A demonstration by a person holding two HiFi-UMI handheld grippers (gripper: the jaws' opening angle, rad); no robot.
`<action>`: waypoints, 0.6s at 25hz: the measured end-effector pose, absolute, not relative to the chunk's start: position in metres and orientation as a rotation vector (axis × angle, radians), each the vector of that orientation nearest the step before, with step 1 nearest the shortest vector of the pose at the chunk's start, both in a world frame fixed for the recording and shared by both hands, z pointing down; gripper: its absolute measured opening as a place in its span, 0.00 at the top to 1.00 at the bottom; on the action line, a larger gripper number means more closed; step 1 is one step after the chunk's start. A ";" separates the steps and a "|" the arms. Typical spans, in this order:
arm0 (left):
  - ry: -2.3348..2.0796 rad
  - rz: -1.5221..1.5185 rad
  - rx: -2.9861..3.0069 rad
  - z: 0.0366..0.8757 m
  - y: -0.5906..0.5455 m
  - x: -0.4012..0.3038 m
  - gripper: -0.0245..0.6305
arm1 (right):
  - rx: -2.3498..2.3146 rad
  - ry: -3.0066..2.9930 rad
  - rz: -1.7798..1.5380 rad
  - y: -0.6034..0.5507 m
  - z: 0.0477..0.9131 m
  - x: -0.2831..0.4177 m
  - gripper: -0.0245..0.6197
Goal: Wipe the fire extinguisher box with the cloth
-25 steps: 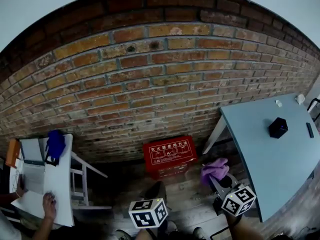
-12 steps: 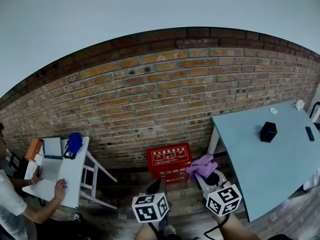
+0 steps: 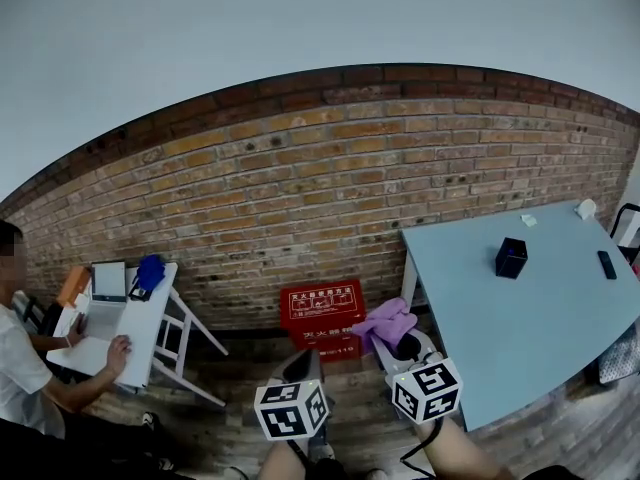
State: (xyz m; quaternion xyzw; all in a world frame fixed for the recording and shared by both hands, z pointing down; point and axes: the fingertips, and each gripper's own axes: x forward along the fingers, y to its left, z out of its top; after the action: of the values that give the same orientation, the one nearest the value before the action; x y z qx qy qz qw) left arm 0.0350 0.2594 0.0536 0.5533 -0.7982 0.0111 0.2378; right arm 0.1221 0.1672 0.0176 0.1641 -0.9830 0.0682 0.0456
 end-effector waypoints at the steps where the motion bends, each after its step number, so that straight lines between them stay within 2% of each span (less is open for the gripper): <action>1: -2.192 0.029 1.520 0.051 0.260 0.039 0.95 | 0.494 -3.003 0.206 0.169 0.016 0.125 0.82; 15: -2.227 0.054 1.565 0.031 0.263 0.073 0.95 | 0.422 -3.041 0.198 0.181 0.004 0.145 0.82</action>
State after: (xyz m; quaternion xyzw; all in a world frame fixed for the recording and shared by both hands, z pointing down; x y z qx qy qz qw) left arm 0.0729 0.2629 0.0310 0.5624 -0.8001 0.0196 0.2079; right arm 0.1449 0.1810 0.0042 0.1370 -0.9879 0.0644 0.0326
